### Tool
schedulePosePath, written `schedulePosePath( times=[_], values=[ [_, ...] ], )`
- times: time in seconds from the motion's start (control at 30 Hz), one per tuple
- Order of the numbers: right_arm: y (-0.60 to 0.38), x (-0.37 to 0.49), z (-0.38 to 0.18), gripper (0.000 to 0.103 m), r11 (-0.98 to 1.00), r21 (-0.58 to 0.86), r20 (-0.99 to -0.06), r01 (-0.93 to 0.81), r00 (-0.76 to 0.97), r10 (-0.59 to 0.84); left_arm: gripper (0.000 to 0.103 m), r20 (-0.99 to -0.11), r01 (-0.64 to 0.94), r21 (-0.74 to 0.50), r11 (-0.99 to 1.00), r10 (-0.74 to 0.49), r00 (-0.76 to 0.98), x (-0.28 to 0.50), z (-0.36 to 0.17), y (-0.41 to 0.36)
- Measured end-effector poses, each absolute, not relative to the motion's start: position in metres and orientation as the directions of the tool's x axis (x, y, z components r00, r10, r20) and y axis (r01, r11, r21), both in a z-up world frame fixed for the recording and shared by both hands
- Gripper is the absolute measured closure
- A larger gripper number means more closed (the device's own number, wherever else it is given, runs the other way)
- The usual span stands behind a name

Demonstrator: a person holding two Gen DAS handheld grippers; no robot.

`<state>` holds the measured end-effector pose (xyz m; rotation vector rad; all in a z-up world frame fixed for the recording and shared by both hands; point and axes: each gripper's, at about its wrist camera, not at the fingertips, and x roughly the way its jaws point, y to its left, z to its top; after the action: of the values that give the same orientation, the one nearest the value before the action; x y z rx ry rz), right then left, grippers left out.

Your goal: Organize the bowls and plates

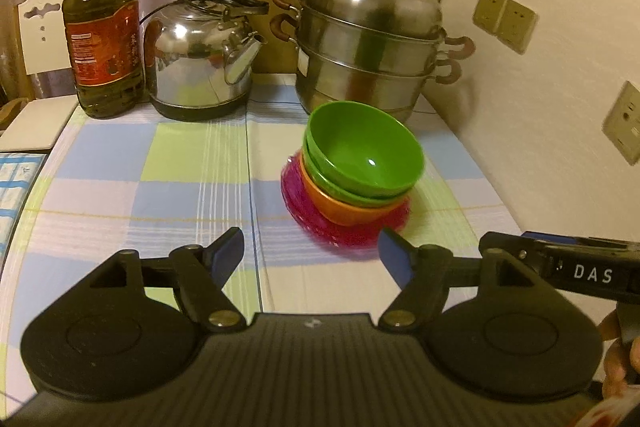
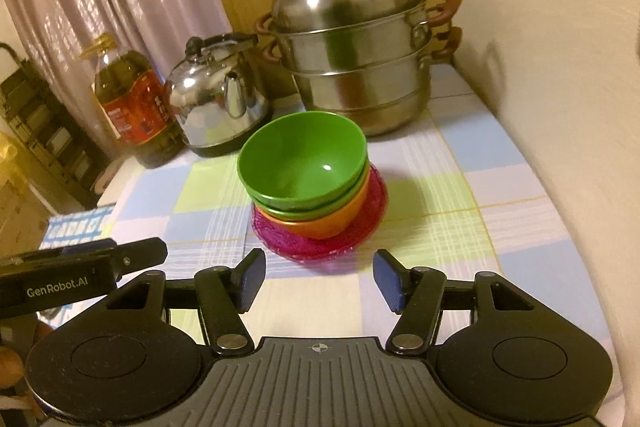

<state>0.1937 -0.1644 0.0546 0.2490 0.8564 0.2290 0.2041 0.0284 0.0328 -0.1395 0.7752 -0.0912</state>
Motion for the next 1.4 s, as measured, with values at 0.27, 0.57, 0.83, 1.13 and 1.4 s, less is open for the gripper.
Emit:
schedulePosePath(
  times=[0.27,0.57,0.83,1.13,1.4],
  values=[
    [-0.160,0.138,0.063,0.043,0.956,0.276,-0.699,-0.102,0.661,0.272,0.032,-0.684,0.024,-0.147,0.989,-0.119,0.719,0.150,0.036,0.021],
    [-0.149,0.088,0.073,0.043,0.966,0.208,-0.672,-0.153,0.696,0.255,0.033,-0.671,0.006,-0.124,0.992,-0.088,0.736,0.105,0.041,0.020],
    [-0.141,0.059,0.073,0.043,0.964,0.200,-0.665,-0.175,0.698,0.265,0.035,-0.668,-0.010,-0.146,0.989,-0.091,0.739,0.075,0.041,0.020],
    [-0.146,0.040,0.072,0.043,0.966,0.202,-0.671,-0.160,0.696,0.256,0.036,-0.662,-0.025,-0.126,0.992,-0.065,0.747,0.049,0.041,0.015],
    [-0.146,0.030,0.074,0.043,0.965,0.207,-0.671,-0.159,0.695,0.258,0.036,-0.625,-0.033,-0.029,0.999,0.008,0.781,0.038,0.045,0.002]
  ],
)
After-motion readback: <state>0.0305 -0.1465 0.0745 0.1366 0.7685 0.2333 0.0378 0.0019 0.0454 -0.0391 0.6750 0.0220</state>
